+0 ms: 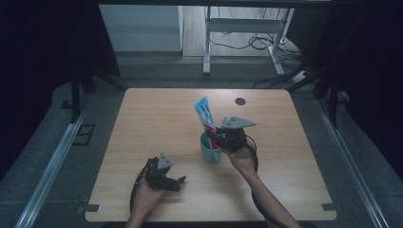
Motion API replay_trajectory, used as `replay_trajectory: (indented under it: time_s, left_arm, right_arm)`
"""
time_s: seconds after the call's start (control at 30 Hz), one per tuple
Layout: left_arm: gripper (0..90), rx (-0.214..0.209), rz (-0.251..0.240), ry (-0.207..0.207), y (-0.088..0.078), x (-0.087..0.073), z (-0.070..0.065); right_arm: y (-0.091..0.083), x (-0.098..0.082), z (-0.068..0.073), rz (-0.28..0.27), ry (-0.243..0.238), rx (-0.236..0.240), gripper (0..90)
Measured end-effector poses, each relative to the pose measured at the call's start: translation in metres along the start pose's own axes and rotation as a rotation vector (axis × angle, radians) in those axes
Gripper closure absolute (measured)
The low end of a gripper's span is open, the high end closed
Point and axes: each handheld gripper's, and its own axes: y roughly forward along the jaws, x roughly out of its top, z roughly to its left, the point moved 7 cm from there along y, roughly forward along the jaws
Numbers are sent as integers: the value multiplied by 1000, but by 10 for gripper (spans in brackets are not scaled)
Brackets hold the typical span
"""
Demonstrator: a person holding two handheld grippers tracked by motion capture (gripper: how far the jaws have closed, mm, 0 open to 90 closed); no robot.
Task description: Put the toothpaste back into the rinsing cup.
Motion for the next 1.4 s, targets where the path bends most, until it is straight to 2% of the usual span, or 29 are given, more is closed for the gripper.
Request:
replay_trajectory:
  time_s: [0.6,1.4]
  left_arm:
    - [0,0,-4,0,-1,1,0]
    - [0,-1,-5,-1,0,1,-1]
  right_arm:
    - [11,-18,3,27,8,8,718]
    - [15,-24,4,71,16,25,702]
